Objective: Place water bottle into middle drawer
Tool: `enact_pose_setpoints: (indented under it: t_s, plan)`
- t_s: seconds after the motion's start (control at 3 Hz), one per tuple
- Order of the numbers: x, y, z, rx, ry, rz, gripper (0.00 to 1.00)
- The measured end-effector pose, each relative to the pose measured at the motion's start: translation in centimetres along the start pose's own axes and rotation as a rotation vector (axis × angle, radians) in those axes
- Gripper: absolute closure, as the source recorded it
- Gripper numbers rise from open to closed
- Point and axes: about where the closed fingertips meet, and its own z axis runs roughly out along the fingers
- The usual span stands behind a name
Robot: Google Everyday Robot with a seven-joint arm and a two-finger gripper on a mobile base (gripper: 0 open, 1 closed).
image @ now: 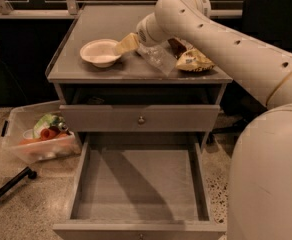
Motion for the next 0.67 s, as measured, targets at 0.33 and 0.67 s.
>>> enact_pose_setpoints:
  t_s: [0.33,0.67]
  plan:
    - [0.8,-0.9,1.2,0.004,-0.024,-0.017,0.0]
    - [1.3,-1.5,2.2,0.008,-0.033,-0.032,0.0]
